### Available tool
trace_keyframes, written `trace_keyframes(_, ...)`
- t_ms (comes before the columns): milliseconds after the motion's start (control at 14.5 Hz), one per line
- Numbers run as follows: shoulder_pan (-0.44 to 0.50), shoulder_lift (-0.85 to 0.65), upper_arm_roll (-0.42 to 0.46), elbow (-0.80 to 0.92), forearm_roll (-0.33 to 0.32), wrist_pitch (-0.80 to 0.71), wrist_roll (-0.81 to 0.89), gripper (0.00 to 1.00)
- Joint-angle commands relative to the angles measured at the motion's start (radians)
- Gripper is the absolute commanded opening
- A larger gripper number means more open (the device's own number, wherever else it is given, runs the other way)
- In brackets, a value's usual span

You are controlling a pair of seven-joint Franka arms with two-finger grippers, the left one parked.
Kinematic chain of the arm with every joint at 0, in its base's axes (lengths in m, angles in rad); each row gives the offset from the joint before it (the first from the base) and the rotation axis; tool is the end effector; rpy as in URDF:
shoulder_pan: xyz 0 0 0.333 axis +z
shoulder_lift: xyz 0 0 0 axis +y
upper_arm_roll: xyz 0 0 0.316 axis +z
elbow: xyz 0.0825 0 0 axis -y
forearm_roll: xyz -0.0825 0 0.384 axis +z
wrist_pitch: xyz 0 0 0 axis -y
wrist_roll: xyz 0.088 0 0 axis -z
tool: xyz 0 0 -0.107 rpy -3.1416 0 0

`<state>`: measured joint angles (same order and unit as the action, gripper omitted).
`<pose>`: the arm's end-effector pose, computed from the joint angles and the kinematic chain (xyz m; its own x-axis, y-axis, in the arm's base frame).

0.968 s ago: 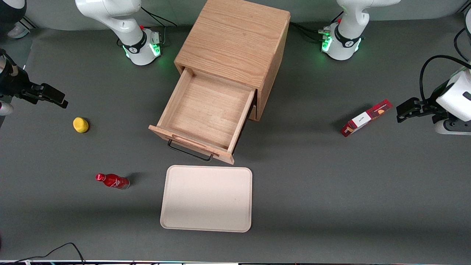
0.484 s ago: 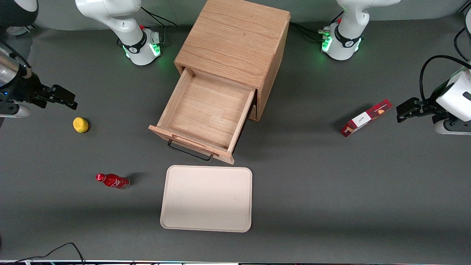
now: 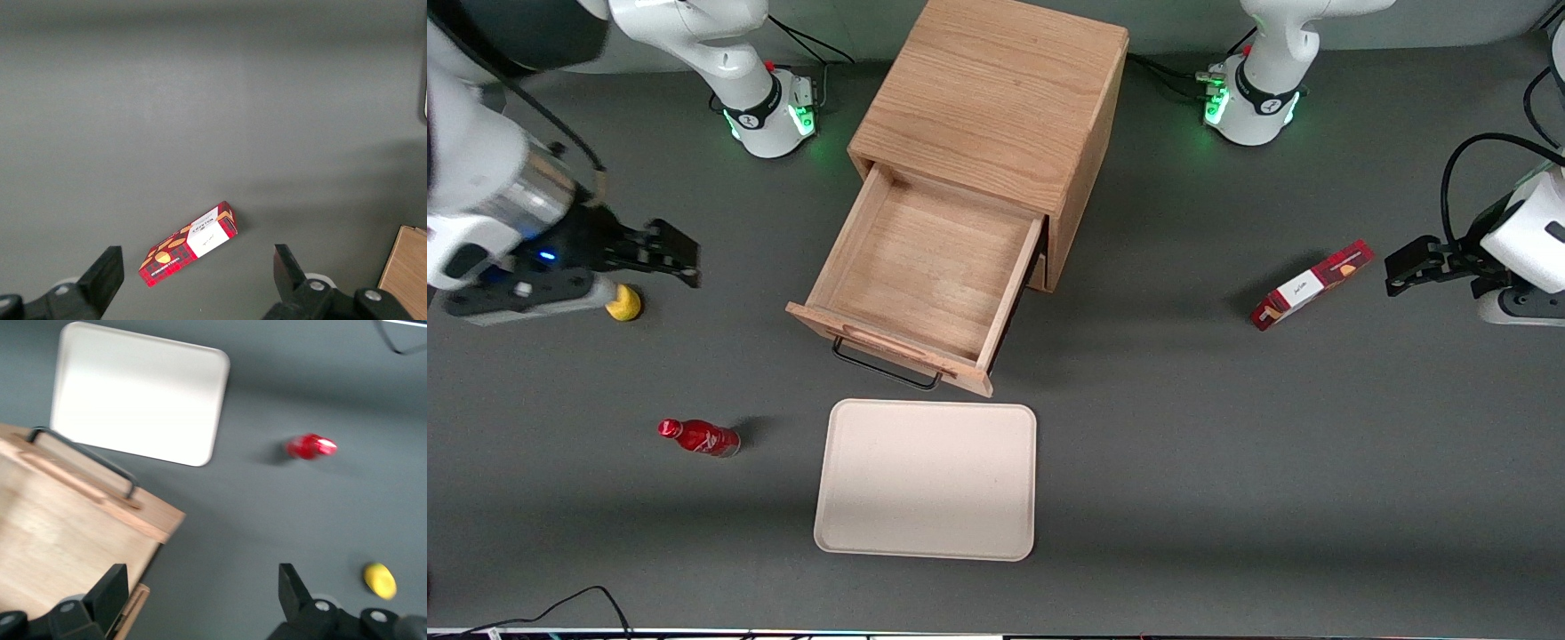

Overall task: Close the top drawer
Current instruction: 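Move the right gripper toward the open drawer's front panel beside its handle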

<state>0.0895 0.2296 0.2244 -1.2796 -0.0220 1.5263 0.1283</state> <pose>0.5947 0.1712 0.6254 0.9841 0.1768 0.0187 0.1774 -0.9836 -0.0314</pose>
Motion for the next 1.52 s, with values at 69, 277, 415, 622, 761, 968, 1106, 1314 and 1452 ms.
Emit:
trace_keyframes(69,0.025,0.143,0.108,0.161,-0.004,-0.018,0.005,1.0)
trace_keyframes(277,0.03,0.16,0.196,0.151,-0.004,0.026,0.083,1.0)
trace_keyframes(415,0.041,0.191,0.214,0.154,-0.032,0.028,0.137,1.0)
trace_keyframes(622,0.039,0.195,0.23,0.154,-0.039,0.026,-0.113,1.0)
trace_keyframes(761,0.027,0.194,0.228,0.154,-0.047,0.022,-0.325,1.0)
trace_keyframes(968,0.022,0.201,0.213,0.169,-0.053,0.026,-0.67,1.0)
trace_keyframes(1106,0.019,0.206,0.179,0.189,-0.049,0.028,-0.806,1.0)
trace_keyframes(1314,0.01,0.224,0.17,0.197,-0.029,0.028,-0.8,1.0)
trace_keyframes(1452,-0.026,0.253,0.161,0.194,0.092,0.035,-0.808,1.0)
